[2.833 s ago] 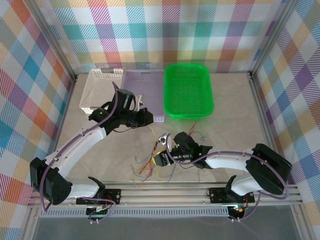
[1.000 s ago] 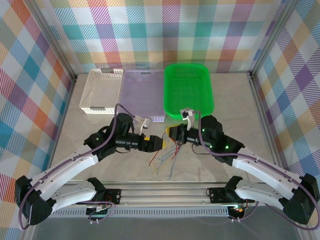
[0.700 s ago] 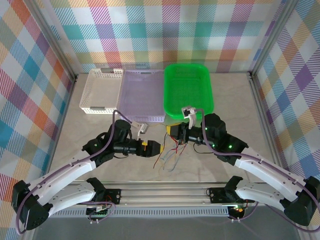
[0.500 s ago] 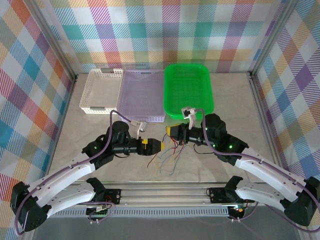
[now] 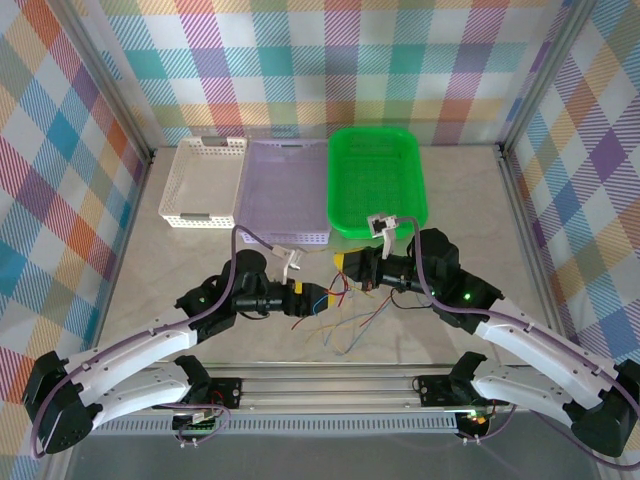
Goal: Untangle the cables
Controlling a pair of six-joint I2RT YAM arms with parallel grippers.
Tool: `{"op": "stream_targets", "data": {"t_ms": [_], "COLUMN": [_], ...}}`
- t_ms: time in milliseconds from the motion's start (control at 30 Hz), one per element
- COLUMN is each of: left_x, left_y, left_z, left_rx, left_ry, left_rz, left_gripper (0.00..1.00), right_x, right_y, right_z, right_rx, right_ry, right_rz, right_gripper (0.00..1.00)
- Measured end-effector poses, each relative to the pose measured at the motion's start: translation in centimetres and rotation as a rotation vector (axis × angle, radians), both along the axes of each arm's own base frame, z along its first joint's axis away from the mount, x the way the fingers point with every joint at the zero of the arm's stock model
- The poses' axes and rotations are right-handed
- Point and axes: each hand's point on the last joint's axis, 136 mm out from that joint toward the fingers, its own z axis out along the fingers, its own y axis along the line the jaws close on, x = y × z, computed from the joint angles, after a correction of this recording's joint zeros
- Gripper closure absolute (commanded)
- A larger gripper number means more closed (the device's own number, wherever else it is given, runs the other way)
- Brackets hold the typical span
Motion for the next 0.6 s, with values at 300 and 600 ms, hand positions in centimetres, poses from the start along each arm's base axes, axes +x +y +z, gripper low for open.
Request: {"op": "stream_targets", "data": {"t_ms": [300, 600], "left_x": [-0.6, -1.1], "left_y": [-0.8, -1.1], "left_z": [0.3, 0.7], "left_rx": [-0.038, -0.055], "left_ry": [-0.019, -0.022], "left_rz": [-0.031, -0.051], "left_gripper": [0.49, 0.99], "right_x": [0.0, 0.0], "right_y": [0.0, 0.0], "right_z": [0.0, 0.0], "right_rx": [0.002, 0.002], "right_ry": [0.006, 0.007], "right_rz": [-0.002, -0.003], "right_gripper": [1.0, 1.0]}}
